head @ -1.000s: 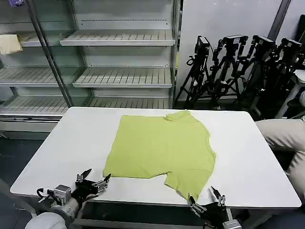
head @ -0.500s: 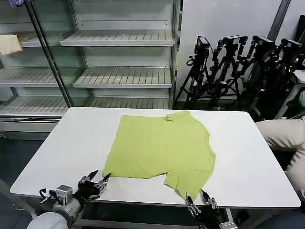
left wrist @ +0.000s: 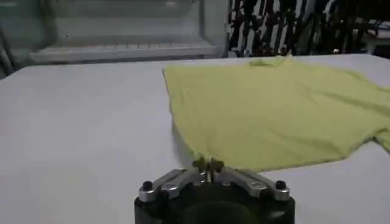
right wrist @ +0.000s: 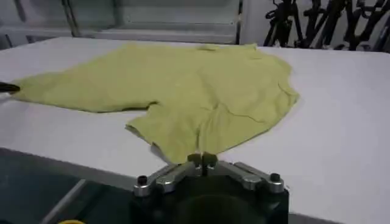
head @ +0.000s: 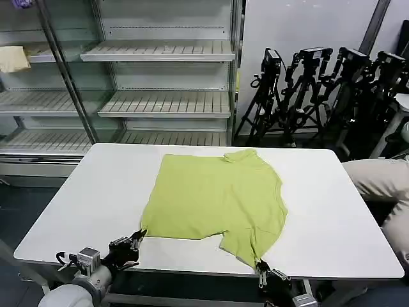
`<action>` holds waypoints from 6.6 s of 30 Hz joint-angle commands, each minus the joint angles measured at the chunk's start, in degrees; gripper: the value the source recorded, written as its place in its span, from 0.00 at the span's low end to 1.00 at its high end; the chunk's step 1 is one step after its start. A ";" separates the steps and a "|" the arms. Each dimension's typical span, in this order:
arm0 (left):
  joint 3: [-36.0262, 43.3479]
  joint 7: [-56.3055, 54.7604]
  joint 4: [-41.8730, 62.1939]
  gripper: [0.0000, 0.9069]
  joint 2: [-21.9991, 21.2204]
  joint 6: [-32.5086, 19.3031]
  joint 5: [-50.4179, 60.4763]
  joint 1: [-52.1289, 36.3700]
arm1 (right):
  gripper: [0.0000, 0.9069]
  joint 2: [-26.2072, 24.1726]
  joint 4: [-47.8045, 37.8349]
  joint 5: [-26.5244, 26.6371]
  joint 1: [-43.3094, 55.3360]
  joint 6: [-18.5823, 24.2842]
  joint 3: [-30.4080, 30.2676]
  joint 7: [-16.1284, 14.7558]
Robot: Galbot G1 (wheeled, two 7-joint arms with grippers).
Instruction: Fold and organize the clothes.
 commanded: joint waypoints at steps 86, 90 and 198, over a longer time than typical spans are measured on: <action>13.71 -2.59 22.67 0.01 -1.53 1.45 0.14 -25.11 | 0.00 -1.17 -23.73 5.69 24.27 -3.51 1.12 -0.22; 14.21 -2.56 22.55 0.01 -2.02 1.46 0.73 -25.13 | 0.00 -1.29 -24.14 6.02 24.51 -3.51 1.25 -0.44; 23.92 1.42 39.51 0.02 -1.30 1.41 -0.32 -43.31 | 0.00 8.87 -56.72 6.87 59.11 -3.63 -10.50 5.55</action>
